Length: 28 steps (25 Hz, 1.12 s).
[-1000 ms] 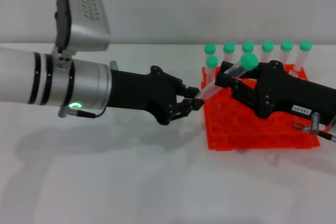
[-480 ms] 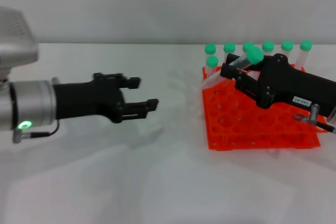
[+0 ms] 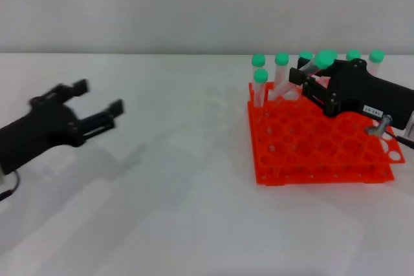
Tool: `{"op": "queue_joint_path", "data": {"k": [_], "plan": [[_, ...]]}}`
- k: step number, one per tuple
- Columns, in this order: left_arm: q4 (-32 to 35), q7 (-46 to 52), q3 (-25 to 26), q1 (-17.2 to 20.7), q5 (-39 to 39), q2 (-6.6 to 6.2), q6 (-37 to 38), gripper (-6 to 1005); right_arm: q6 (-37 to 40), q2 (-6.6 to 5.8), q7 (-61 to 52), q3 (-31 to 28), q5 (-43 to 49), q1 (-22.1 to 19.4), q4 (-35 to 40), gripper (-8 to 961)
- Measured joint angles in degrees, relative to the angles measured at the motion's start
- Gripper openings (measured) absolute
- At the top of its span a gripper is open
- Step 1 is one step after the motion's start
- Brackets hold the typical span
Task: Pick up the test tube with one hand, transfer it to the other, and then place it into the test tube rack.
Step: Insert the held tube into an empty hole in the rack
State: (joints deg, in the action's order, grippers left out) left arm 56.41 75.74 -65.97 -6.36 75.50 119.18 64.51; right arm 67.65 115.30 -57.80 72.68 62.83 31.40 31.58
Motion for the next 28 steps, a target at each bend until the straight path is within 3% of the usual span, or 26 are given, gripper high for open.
{"op": "queue_joint_path", "data": {"k": [1,7,15,28], "plan": [[-2.5,-5.6,0.0,1.6,-6.3,0.00,0.4,893,-1.2,0.01,0.4,0.1,0.0,0.1,0.0,205],[-9.0,-16.1,0.0,3.4,-16.4,0.07,4.0,893,-5.8,-0.03,0.7,0.0,0.0,0.5,-0.3,205],[-10.6,-17.6,0.1,2.7,-17.3,0.11,4.7,893,-12.3,0.22,0.5,2.2,0.4,1.1,-0.6,205],[-11.4,-17.7,0.0,1.4,-17.4,0.08,4.9,893,-15.1,0.60,0.6,5.3,0.0,3.6,-2.2,204]]}}
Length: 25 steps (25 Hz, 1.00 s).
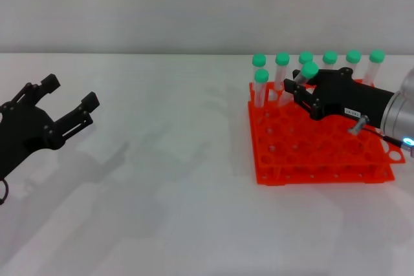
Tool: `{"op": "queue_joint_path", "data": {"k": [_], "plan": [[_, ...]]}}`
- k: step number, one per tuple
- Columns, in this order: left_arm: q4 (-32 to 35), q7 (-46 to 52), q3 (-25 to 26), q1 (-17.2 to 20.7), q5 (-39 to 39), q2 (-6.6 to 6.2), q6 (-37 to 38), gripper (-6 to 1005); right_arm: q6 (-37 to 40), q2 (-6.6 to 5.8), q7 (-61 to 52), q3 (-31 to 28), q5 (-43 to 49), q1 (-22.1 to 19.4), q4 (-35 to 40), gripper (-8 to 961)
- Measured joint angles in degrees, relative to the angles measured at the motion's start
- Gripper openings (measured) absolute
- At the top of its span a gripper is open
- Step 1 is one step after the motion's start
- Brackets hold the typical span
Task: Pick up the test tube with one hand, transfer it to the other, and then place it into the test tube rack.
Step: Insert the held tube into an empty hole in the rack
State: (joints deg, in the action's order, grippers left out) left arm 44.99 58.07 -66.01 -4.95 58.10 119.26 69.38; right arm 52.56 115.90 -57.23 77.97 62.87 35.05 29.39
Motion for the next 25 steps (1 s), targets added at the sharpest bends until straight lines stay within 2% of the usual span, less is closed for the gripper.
{"op": "queue_joint_path", "data": {"k": [15,25], "plan": [[0.0,-0.1,-0.3,-0.7,0.0,0.01,0.1,893,-4.6,0.02,0.4,0.5,0.1,1.8,-0.5,204],[0.0,-0.1,-0.3,-0.9,0.0,-0.07,0.1,893,-7.6,0.05,0.0,4.6,0.0,3.0,-0.7,204]]}}
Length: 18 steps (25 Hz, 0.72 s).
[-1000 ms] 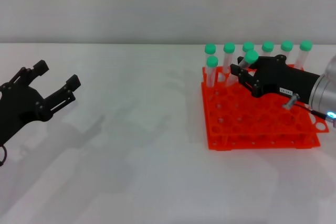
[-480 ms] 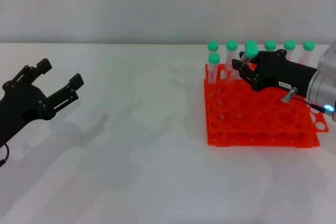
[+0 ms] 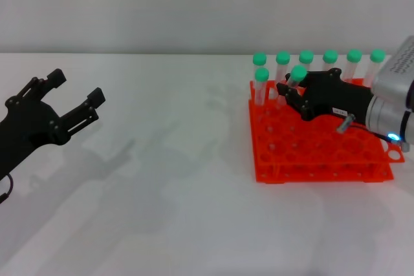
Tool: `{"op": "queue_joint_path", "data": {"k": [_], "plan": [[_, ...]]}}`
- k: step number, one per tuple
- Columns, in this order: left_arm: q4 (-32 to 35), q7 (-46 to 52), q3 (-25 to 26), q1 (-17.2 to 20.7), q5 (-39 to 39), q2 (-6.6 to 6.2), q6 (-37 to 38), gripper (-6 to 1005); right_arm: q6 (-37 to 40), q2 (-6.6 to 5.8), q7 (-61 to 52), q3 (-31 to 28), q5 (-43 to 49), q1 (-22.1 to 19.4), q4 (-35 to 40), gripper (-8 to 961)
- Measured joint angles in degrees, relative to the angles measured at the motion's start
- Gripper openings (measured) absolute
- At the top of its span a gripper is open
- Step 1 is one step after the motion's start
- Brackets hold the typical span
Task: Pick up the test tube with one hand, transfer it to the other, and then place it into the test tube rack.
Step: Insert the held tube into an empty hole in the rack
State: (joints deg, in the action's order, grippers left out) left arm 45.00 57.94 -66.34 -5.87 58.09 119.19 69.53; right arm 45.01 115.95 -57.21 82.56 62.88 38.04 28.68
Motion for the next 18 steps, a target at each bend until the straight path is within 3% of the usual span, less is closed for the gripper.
{"op": "queue_joint_path", "data": {"k": [18], "plan": [[-0.4,-0.1,-0.2,-0.8,0.3,0.06,0.8,893,-3.0,0.17,0.0,2.7,-0.1,1.6,0.8,312]]}}
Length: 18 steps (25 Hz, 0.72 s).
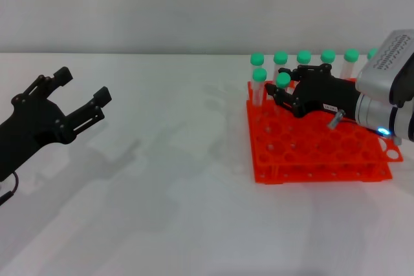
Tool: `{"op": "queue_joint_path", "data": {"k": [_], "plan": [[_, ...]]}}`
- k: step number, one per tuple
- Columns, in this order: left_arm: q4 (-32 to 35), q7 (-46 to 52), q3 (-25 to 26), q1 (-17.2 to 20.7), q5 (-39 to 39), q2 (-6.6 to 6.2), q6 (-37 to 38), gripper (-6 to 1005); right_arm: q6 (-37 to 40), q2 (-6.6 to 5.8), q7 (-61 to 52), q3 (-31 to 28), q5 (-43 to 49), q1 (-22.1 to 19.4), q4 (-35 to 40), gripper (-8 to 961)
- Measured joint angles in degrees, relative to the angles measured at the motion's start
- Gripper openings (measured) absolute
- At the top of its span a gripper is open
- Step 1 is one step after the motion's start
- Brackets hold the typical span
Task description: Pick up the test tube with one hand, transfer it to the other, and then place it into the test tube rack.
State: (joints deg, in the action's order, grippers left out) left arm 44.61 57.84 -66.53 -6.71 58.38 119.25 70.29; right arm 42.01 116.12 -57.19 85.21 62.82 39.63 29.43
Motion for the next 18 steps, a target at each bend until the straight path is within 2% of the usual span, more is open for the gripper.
{"op": "queue_joint_path", "data": {"k": [2,9,16,18], "plan": [[-0.3,-0.3,0.0,-0.1,-0.1,-0.03,0.3,893,0.0,0.00,0.1,0.0,0.0,-0.1,0.0,326],[-0.5,-0.6,0.4,0.2,-0.5,0.03,1.3,893,3.2,-0.23,0.2,-0.1,-2.1,-1.9,1.8,529],[-0.8,-2.3,0.5,0.5,-2.5,-0.03,1.5,893,11.1,-0.74,0.3,-0.7,-4.3,-9.9,9.4,768],[-1.3,-3.4,0.5,0.3,-3.9,-0.04,1.5,893,13.4,-0.74,0.6,-1.8,-4.3,-12.2,11.0,768]]}}
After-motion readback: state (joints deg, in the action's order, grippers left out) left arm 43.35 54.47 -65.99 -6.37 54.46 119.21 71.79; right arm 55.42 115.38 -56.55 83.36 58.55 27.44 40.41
